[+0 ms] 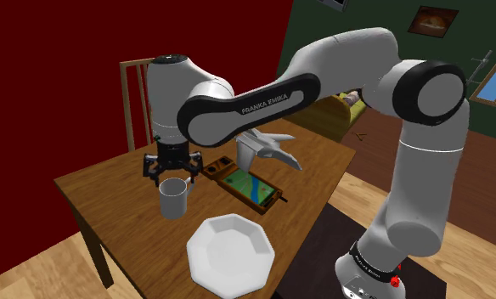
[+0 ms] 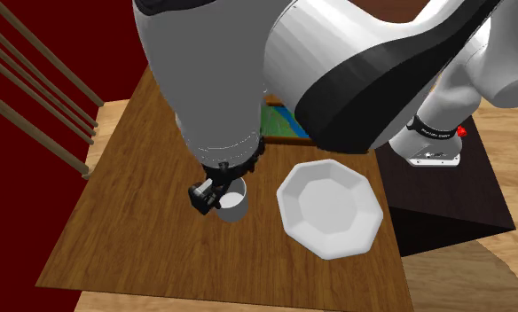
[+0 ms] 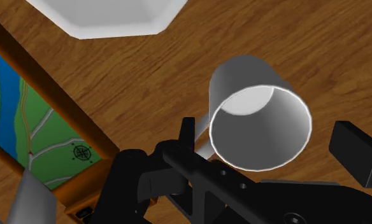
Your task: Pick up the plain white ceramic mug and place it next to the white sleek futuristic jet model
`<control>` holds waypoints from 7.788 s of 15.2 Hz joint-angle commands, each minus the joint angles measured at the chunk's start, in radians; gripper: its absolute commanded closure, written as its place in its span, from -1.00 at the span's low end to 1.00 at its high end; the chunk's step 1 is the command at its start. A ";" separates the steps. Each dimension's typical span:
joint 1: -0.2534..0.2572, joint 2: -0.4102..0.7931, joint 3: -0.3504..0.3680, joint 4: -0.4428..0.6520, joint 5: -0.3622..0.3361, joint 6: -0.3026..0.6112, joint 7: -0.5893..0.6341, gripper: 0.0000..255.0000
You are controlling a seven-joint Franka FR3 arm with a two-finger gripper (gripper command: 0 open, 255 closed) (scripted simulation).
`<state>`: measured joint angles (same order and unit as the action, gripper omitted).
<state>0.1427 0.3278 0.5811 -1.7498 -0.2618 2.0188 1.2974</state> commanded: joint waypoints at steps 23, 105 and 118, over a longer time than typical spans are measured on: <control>0.094 0.218 -0.059 0.158 -0.125 0.024 0.104 1.00; -0.032 -1.241 -0.331 -0.993 0.391 -0.143 -0.541 1.00; -0.017 -1.188 -0.294 -1.143 0.423 0.057 -0.532 1.00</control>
<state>0.1217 -0.8673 0.2803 -2.8812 0.1559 2.0570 0.7614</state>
